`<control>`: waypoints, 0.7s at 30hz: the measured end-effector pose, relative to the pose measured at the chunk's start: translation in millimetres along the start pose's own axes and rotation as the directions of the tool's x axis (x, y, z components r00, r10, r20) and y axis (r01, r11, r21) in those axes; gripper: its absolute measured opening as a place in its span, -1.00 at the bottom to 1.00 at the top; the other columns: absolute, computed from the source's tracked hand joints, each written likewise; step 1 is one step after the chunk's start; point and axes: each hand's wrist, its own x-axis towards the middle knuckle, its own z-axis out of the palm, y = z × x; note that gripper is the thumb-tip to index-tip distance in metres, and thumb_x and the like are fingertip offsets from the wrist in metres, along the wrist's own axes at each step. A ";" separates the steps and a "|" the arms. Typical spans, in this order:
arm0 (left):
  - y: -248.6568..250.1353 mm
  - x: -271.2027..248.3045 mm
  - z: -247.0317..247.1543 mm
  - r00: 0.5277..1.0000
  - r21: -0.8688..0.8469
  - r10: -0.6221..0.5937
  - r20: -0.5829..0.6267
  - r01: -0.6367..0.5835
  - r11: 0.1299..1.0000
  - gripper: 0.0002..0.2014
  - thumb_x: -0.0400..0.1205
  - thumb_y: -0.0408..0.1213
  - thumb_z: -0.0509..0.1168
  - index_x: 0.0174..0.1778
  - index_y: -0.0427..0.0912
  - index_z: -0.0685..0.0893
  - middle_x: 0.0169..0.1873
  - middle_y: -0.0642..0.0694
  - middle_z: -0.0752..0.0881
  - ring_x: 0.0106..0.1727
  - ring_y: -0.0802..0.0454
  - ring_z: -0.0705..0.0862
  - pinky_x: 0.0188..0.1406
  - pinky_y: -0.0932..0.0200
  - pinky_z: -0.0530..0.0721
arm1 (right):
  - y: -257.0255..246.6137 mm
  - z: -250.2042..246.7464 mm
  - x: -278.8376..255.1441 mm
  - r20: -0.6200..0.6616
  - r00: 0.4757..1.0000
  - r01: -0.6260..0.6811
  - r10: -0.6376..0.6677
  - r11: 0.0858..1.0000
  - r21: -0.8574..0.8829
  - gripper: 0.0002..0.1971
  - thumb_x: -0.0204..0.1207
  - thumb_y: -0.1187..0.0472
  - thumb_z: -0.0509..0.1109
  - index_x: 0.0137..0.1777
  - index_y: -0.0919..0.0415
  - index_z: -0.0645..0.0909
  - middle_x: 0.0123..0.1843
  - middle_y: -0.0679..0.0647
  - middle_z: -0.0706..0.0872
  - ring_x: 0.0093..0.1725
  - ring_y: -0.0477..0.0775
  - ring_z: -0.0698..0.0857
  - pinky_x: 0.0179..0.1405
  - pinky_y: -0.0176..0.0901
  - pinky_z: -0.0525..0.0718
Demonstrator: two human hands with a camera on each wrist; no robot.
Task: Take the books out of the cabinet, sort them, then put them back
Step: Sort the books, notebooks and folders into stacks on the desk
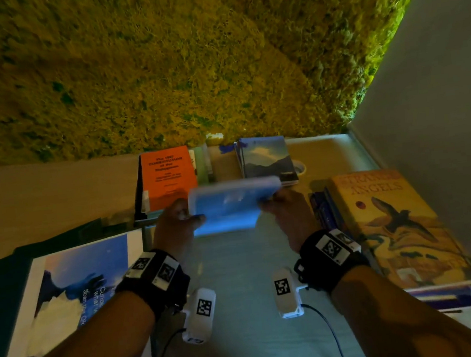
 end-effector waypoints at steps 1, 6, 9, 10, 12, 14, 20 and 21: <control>6.0 0.2 -1.2 0.997 0.110 0.077 0.013 -0.078 0.991 -0.68 0.56 -0.64 0.36 -0.08 -0.06 0.68 -0.03 -0.12 0.72 0.01 -0.04 0.66 -0.05 0.28 0.57 | -3.9 -2.1 1.5 -0.001 1.000 0.017 -0.017 1.000 -0.024 -0.64 0.63 0.64 0.21 0.08 0.27 0.75 -0.13 -0.01 0.80 -0.28 0.04 0.75 -0.14 -0.16 0.59; 13.3 22.1 7.3 0.993 0.076 0.120 0.009 -0.120 0.990 -0.46 0.64 -0.64 0.21 0.00 0.21 0.77 0.17 -0.01 0.71 0.26 -0.10 0.66 0.20 0.06 0.67 | -11.0 -14.5 11.4 0.020 0.991 -0.131 0.129 0.970 0.205 -0.71 0.77 0.20 0.23 0.20 0.17 0.81 0.30 0.13 0.78 0.16 0.20 0.76 -0.02 0.08 0.77; 20.7 33.4 21.5 0.998 -0.120 -0.012 0.060 0.019 0.993 -0.54 0.69 -0.50 0.15 0.22 0.14 0.77 0.24 -0.06 0.75 0.27 -0.12 0.72 0.20 -0.09 0.70 | -2.4 -25.5 22.8 0.011 0.987 -0.157 0.159 0.958 0.242 -0.77 0.67 0.22 0.37 0.22 0.15 0.80 0.12 0.09 0.87 0.04 0.17 0.85 -0.04 0.09 0.83; 23.9 36.5 26.7 0.992 -0.153 -0.070 0.103 0.085 0.985 -0.54 0.68 -0.50 0.14 0.32 0.06 0.74 0.25 -0.04 0.76 0.25 -0.08 0.73 0.15 -0.05 0.71 | -2.1 -28.4 25.9 -0.003 0.987 -0.153 0.159 0.960 0.234 -0.74 0.67 0.33 0.31 0.23 0.19 0.77 0.09 0.14 0.85 -0.02 0.21 0.84 -0.19 -0.01 0.81; 26.6 46.5 39.2 0.973 -0.200 -0.151 0.176 0.186 0.962 -0.51 0.64 -0.53 0.16 0.42 -0.05 0.68 0.24 0.01 0.77 0.20 -0.03 0.75 0.09 -0.01 0.71 | 1.8 -35.6 37.5 -0.034 0.992 -0.109 0.118 0.975 0.194 -0.61 0.60 0.57 0.13 0.26 0.28 0.66 0.13 0.20 0.75 0.01 0.25 0.77 -0.31 -0.13 0.75; 28.5 59.6 54.4 0.961 -0.202 -0.165 0.221 0.210 0.957 -0.50 0.63 -0.59 0.18 0.45 -0.12 0.65 0.20 -0.05 0.77 0.07 -0.01 0.78 -0.04 0.08 0.73 | 0.2 -41.1 54.6 -0.074 0.995 -0.064 0.072 0.993 0.100 -0.55 0.55 0.64 0.08 0.24 0.26 0.63 0.22 0.21 0.70 0.17 0.28 0.72 -0.15 -0.08 0.74; 45.9 126.9 106.0 0.916 0.006 -0.195 0.350 0.206 0.979 -0.42 0.62 -0.58 0.33 0.56 -0.14 0.49 0.46 -0.24 0.58 0.42 -0.23 0.62 0.36 -0.11 0.64 | -21.0 -61.9 134.7 -0.237 0.971 -0.089 -0.005 0.919 -0.384 -0.62 0.73 0.43 0.15 0.44 0.24 0.65 0.49 0.25 0.64 0.33 0.26 0.66 0.14 -0.12 0.71; 44.4 137.1 113.7 0.904 0.106 -0.214 0.370 0.188 0.977 -0.37 0.60 -0.55 0.38 0.61 -0.13 0.44 0.50 -0.21 0.54 0.46 -0.20 0.58 0.45 -0.12 0.59 | -19.3 -66.4 146.0 -0.227 0.974 -0.134 0.024 0.867 -0.480 -0.62 0.75 0.36 0.18 0.50 0.23 0.60 0.54 0.28 0.60 0.42 0.31 0.63 0.30 0.00 0.65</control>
